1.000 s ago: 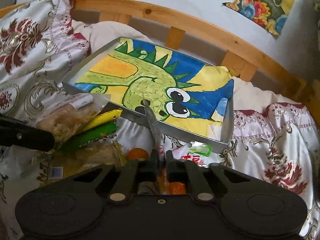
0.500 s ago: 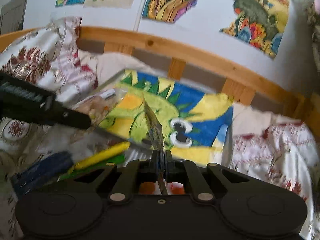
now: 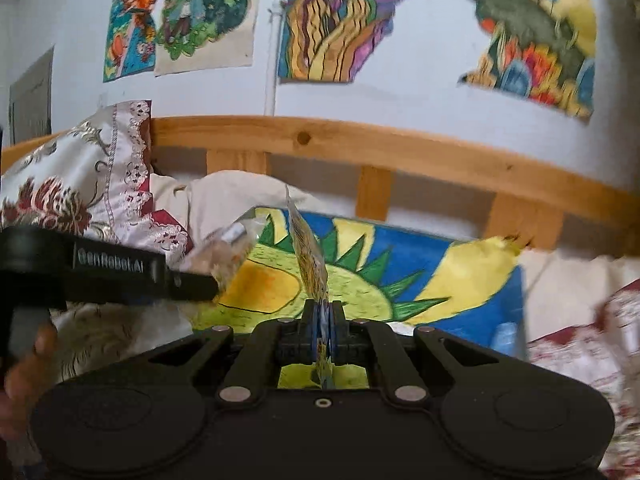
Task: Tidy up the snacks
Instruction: 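Lift the white-green packet with the right tool while the left tool carries the bread bar over the tray, then open the right tool over the tray while the left tool releases the bread bar there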
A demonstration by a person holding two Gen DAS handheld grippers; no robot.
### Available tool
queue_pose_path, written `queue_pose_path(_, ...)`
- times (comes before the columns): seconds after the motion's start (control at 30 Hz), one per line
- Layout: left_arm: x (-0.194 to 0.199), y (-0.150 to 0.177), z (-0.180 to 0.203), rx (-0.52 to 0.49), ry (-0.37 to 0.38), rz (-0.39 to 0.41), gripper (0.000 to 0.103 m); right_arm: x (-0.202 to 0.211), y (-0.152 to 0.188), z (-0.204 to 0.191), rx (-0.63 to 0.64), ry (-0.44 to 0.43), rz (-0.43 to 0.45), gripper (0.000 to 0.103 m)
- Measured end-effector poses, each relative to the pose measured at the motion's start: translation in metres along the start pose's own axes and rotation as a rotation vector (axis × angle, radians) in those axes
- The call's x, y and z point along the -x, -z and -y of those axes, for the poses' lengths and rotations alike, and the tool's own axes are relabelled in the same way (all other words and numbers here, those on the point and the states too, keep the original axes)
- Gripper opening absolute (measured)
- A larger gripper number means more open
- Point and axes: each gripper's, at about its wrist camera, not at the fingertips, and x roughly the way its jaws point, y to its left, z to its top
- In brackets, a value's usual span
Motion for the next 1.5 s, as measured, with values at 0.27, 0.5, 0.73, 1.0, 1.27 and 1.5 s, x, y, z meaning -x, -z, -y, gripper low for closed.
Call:
queue_pose_path(0.27, -0.026, -0.002, -0.015, 0.024, -0.046, -0.049, 0.036, -0.035, -0.001, 0.004, -0.046, -0.012, -0.027, 0.006)
queue_pose_path(0.5, -0.041, 0.004, -0.018, 0.034, -0.069, -0.082, 0.036, -0.048, 0.003, 0.019, -0.082, 0.046, -0.046, 0.014)
queue_pose_path(0.73, -0.044, 0.004, -0.01, -0.005, -0.103, -0.085, 0.037, -0.057, 0.01, 0.026, -0.075, 0.107, -0.068, 0.027)
queue_pose_path(1.0, -0.045, 0.007, 0.0, -0.061, -0.146, -0.08, 0.062, -0.063, 0.016, 0.029, -0.044, 0.156, -0.103, 0.05)
queue_pose_path(1.27, -0.031, 0.002, 0.009, -0.1, -0.181, -0.016, 0.086, -0.064, 0.019, 0.035, -0.036, 0.22, -0.112, 0.083)
queue_pose_path(1.5, 0.004, -0.005, 0.025, -0.135, -0.229, 0.088, 0.102, -0.03, 0.009, 0.036, -0.083, 0.22, -0.034, 0.097)
